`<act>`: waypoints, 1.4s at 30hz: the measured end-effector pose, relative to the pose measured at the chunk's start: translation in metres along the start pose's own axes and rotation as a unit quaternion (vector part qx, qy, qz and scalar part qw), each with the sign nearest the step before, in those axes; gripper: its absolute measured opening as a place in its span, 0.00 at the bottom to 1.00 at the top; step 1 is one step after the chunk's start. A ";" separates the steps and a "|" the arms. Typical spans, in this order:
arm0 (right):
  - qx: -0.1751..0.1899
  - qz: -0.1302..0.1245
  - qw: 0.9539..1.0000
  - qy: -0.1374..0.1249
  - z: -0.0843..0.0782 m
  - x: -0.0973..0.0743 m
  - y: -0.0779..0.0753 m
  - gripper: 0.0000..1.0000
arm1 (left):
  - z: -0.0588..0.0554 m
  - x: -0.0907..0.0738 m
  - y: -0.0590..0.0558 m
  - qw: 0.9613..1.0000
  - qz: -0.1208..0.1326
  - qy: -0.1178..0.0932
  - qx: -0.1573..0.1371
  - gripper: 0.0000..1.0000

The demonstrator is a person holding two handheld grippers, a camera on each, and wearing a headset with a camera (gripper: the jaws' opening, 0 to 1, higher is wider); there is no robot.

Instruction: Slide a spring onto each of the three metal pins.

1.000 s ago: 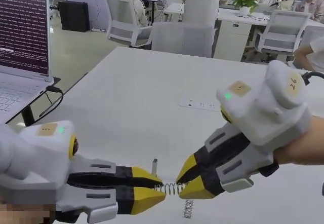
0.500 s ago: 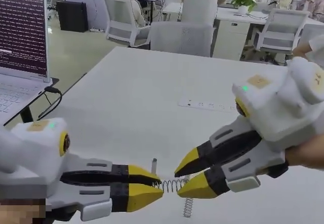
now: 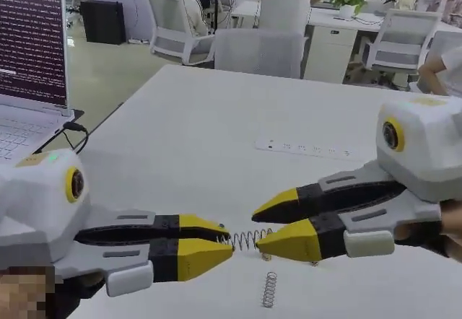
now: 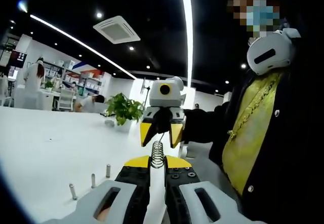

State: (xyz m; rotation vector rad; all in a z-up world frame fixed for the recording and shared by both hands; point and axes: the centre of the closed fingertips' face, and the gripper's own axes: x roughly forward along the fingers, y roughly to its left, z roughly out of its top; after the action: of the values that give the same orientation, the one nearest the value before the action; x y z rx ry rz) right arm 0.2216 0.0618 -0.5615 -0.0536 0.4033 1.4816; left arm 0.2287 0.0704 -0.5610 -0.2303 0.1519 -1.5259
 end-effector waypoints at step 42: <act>0.015 0.029 0.999 -0.026 0.004 0.011 0.009 0.08 | 0.004 0.005 -0.008 1.000 -0.013 -0.011 0.005 0.02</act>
State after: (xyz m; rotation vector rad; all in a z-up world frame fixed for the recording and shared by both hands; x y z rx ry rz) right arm 0.2142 0.0747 -0.5589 0.0218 0.3874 1.5311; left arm 0.2219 0.0656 -0.5549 -0.2428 0.1244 -1.5499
